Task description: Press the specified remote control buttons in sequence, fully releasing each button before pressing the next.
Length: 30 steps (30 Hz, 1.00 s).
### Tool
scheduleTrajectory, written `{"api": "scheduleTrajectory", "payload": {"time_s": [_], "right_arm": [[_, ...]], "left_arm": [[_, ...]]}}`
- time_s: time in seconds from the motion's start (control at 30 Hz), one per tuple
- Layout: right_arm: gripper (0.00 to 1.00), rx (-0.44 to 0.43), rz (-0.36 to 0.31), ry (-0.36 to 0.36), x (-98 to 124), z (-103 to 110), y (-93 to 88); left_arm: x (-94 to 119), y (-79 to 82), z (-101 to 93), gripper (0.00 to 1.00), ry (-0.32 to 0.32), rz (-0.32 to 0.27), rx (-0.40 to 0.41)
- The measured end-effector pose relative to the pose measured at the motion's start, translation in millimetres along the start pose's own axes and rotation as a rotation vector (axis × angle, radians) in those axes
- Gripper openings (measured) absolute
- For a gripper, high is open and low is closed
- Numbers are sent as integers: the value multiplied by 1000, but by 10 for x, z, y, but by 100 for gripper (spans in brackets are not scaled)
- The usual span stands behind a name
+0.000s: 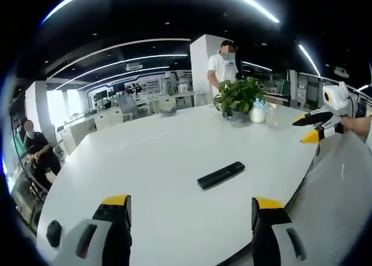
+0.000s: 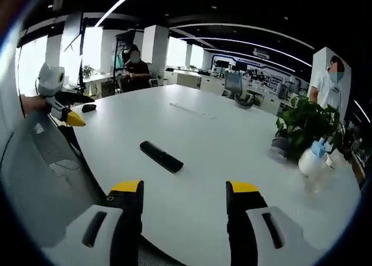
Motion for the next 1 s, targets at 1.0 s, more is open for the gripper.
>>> {"api": "scheduleTrajectory", "payload": {"time_s": [1.0], "right_arm": [[52,20,3,17,12,42,48]], "left_arm": [[-51,-49,-220,90,-128,64,-49]]}}
Point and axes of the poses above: the point that each gripper's makers call its tool centre point, and the gripper's own axes: x roughly backward along the fingers, z roughly to its left, y roughly out of its top, the point moved 1 cm from there along x, roughly backward along the fingers, and after that the axes turned 2 degrees about y, right-handed, at the moved point
